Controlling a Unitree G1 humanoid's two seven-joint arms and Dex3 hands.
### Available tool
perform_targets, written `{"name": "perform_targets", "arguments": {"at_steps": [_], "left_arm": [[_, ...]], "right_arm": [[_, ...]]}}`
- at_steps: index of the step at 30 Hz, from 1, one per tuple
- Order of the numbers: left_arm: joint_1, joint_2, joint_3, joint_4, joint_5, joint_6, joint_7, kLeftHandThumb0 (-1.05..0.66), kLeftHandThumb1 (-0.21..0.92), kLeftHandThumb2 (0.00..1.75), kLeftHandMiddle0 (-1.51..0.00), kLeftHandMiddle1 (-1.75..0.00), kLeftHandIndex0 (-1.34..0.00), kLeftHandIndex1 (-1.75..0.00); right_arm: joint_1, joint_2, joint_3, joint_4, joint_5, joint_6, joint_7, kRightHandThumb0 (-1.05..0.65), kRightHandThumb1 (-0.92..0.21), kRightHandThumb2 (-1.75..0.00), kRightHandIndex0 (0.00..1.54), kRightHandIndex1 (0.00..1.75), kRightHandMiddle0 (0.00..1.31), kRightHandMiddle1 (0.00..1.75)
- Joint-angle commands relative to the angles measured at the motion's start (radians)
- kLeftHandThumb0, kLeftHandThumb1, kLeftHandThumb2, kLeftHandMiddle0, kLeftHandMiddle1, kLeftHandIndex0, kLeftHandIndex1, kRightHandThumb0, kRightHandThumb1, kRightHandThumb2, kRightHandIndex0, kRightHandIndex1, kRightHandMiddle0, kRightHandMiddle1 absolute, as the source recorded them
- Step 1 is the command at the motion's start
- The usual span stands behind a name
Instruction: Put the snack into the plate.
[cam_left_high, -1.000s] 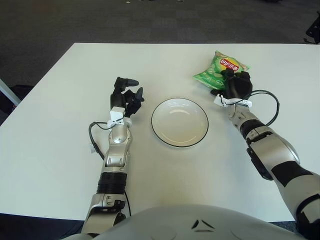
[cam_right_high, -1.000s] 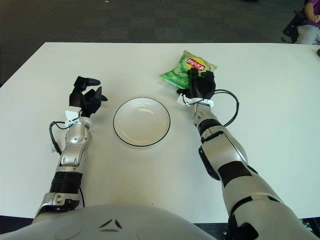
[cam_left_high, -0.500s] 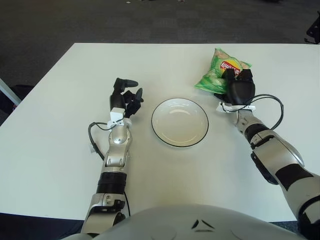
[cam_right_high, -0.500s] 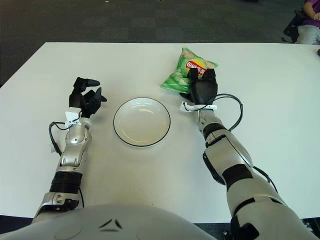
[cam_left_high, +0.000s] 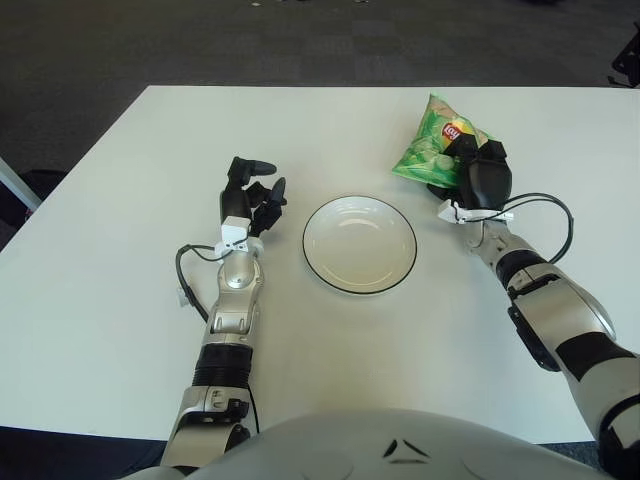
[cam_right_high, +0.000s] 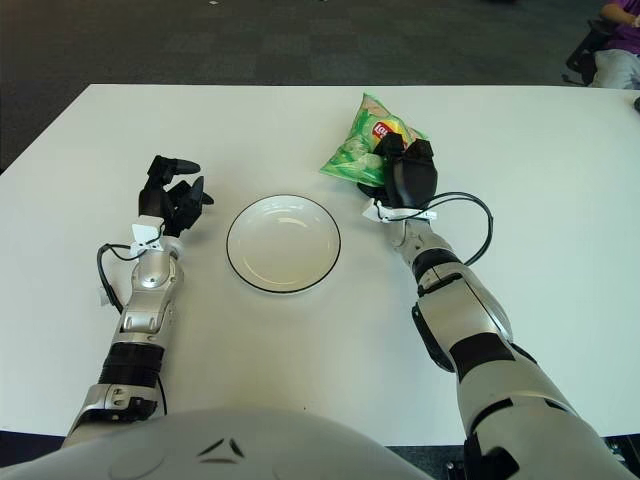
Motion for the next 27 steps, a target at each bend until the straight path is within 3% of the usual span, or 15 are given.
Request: {"name": "perform_targets", "arguments": {"at_steps": [1,4,11,12,14,17,21,27], "left_arm": [[-0.015,0.000,-0.001,0.016,0.009,-0.013,0.012,-0.36,0.92,0.32,-0.95,-1.40,-0.41,-1.53],[-0.019,-0.001,-0.003,0.021,0.010,-0.015,0.015,-0.36,0.92,0.32,-0.95,-1.41,-0.41,-1.53],[-0.024,-0.002,-0.004,0.031,0.009,-0.019,0.015,-0.36,0.92,0.32,-0.95,-1.41,-0.41,-1.53],[-0.024,-0.002,-0.004,0.031,0.009,-0.019,0.015,-0.36,0.92,0.32,-0.95,-1.41,-0.41,-1.53],[-0.025,-0.002,-0.004,0.032,0.008,-0.019,0.014,-0.36,0.92,0.32,-0.95,-1.41,-0.41,-1.53],[-0.026,-0.002,-0.003,0.034,0.004,-0.019,0.010,-0.36,0.92,0.32,-0.95,-1.41,-0.41,-1.53],[-0.026,-0.003,-0.004,0.032,-0.002,-0.015,0.003,-0.36,0.92,0.32,-0.95,-1.41,-0.41,-1.53],[-0.026,-0.004,-0.006,0.032,-0.011,-0.011,-0.007,-0.36,0.92,0.32,-0.95,-1.41,-0.41,-1.53]], "right_arm": [[0.002,-0.017,-0.023,-0.026,0.016,-0.036,-0.022,0.37,-0.58,-0.97,0.41,1.75,0.50,1.75],[0.000,-0.022,-0.048,-0.038,0.032,-0.070,-0.037,0.38,-0.59,-0.96,0.40,1.75,0.50,1.75],[0.002,-0.001,-0.177,-0.081,0.173,-0.215,0.081,0.38,-0.62,-0.91,0.38,1.75,0.50,1.75],[0.003,-0.001,-0.186,-0.089,0.184,-0.228,0.094,0.27,-0.68,-0.74,0.51,1.75,0.52,1.75],[0.005,-0.006,-0.203,-0.111,0.202,-0.257,0.123,0.16,-0.78,-0.49,0.64,1.75,0.54,1.75],[0.006,-0.014,-0.222,-0.138,0.217,-0.285,0.161,0.08,-0.87,-0.28,0.73,1.75,0.56,1.75],[0.007,-0.018,-0.250,-0.163,0.239,-0.326,0.209,0.04,-0.91,-0.17,0.77,1.75,0.58,1.75],[0.038,-0.008,-0.292,-0.264,0.307,-0.427,0.360,0.01,-0.92,-0.10,0.80,1.75,0.62,1.75]]}}
